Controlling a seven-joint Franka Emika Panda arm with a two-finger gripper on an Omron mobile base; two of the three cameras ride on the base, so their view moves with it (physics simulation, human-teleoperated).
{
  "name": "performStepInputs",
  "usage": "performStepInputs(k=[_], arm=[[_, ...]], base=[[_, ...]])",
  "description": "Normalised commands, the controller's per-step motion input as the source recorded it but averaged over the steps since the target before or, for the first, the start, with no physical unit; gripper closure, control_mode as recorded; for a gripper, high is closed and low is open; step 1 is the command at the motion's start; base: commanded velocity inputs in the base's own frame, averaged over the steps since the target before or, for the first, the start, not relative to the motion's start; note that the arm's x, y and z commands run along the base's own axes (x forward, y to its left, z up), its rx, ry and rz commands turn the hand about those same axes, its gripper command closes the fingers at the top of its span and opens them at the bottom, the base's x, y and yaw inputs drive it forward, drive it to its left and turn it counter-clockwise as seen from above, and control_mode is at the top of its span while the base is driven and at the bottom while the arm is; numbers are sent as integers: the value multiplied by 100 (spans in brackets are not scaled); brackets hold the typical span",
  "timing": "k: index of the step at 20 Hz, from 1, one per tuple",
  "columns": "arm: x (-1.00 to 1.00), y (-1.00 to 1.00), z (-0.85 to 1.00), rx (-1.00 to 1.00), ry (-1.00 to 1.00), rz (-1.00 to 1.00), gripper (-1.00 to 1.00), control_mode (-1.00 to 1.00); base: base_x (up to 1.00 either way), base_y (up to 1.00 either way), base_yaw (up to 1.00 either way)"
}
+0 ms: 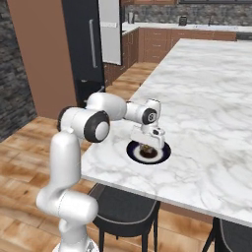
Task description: Take the chicken drumstick from the fridge and place it on the digital scale on the counter by the fridge. Wait a few seconds for a reading, then move it to the plate on the dining counter.
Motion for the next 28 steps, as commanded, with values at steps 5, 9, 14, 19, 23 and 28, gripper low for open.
performStepInputs(k=[5, 9, 14, 19, 23, 28], arm=[[7, -6, -13, 1, 0, 0, 100, -100], [0, -1, 0, 0, 0, 0, 100, -100], [0, 0, 0, 0, 0, 0, -100, -100], [0, 0, 0, 0, 0, 0, -100, -100], [0, 0, 0, 0, 0, 0, -100, -100], [-15, 0, 11, 1, -2, 0, -100, -100]], base=[[0, 0, 0], [0, 0, 0], [0, 0, 0], [0, 0, 0], [0, 0, 0], [0, 0, 0]])
